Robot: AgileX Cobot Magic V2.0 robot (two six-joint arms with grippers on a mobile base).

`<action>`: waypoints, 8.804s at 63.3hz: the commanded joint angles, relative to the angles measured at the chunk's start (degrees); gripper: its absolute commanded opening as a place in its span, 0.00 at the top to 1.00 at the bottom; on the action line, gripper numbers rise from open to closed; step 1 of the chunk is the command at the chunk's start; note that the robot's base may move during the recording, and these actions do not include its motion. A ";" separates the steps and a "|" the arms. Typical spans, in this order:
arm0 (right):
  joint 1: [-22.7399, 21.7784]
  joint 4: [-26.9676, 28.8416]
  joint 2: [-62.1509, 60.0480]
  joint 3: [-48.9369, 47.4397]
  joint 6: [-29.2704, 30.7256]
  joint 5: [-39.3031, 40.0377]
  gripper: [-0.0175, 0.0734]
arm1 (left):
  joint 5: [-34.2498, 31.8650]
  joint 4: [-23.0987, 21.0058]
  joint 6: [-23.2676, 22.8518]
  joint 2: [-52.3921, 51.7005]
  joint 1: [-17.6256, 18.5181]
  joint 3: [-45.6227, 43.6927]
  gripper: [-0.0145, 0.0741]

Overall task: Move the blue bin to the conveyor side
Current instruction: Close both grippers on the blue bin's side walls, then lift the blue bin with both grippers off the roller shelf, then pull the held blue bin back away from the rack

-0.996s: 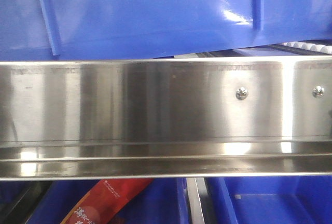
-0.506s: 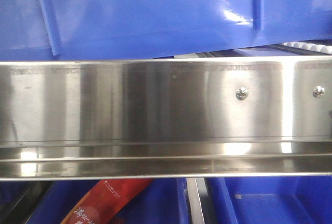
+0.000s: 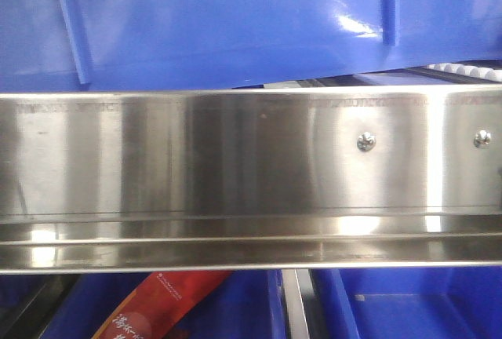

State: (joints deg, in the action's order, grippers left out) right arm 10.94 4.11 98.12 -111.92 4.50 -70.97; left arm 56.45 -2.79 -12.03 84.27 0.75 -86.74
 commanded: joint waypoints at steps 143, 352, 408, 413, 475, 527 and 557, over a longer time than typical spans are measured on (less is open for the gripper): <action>0.16 -0.74 -0.03 0.08 2.46 1.00 0.89 | -2.45 -3.53 -0.39 2.62 0.32 -0.43 0.47; 4.75 0.49 -39.34 24.10 -6.00 3.81 0.89 | 13.51 -0.25 -0.05 -29.69 5.27 2.71 0.85; 4.75 0.49 -39.34 24.10 -6.00 3.94 0.89 | 13.51 -0.25 -0.05 -29.69 5.27 2.71 0.85; 4.75 0.49 -39.34 24.10 -6.00 3.94 0.89 | 13.51 -0.25 -0.05 -29.69 5.27 2.71 0.85; 4.75 0.49 -39.34 24.10 -6.00 4.17 0.89 | 13.51 -0.25 -0.05 -29.69 5.27 2.71 0.85; 4.75 0.49 -39.34 24.10 -6.00 4.17 0.89 | 13.51 -0.25 -0.05 -29.69 5.27 2.71 0.85; 4.75 0.49 -39.34 24.10 -6.00 4.17 0.89 | 13.51 -0.25 -0.05 -29.69 5.27 2.71 0.85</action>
State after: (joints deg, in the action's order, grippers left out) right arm 15.60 4.64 59.81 -86.93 -2.23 -72.45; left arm 74.45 -2.04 -12.84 55.65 5.73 -83.14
